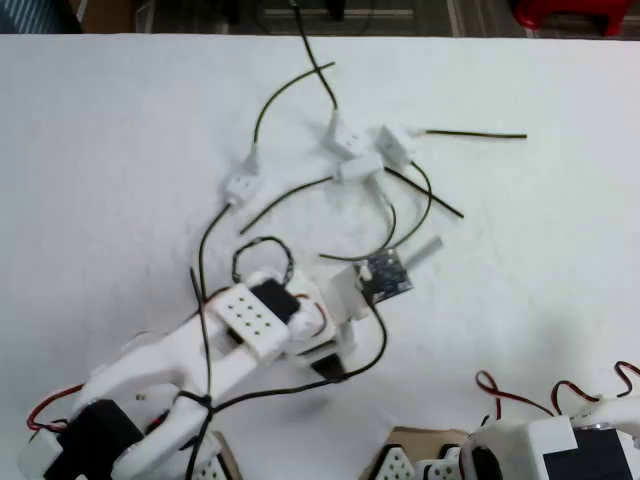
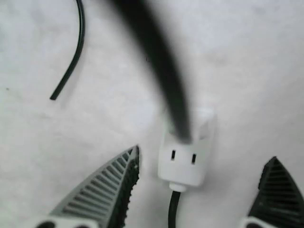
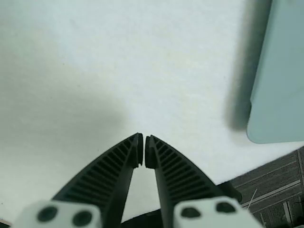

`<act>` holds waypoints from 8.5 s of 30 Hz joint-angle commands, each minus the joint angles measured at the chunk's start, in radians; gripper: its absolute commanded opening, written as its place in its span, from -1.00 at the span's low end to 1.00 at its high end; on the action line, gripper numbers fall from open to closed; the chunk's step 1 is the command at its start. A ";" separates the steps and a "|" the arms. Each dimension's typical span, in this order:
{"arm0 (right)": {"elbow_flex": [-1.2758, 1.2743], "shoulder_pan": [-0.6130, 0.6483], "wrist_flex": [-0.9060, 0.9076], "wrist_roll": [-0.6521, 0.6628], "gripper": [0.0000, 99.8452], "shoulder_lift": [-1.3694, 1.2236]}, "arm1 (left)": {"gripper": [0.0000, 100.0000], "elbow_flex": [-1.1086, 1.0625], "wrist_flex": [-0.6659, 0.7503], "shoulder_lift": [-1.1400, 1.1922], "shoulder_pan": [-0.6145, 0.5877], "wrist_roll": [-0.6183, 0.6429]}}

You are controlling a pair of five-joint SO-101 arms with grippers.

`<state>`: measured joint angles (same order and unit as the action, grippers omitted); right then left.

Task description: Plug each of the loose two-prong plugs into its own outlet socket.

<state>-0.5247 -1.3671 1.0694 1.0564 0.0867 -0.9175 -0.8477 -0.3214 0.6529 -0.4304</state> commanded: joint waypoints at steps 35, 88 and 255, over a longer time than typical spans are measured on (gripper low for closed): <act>-0.137 -0.001 -0.232 0.005 -0.96 0.004 | -0.37 0.002 0.025 -0.022 -0.036 -0.023; -0.241 0.016 -0.231 -0.002 -0.96 0.004 | -0.95 2.101 -0.727 1.207 -0.404 0.181; -1.140 1.414 0.213 -0.666 -0.96 1.713 | -0.37 -0.776 -0.434 -1.498 -0.857 0.470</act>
<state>-1.6663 0.0506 1.2812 0.3828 1.7975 -1.6955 -1.2820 -1.8159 -0.2217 0.0330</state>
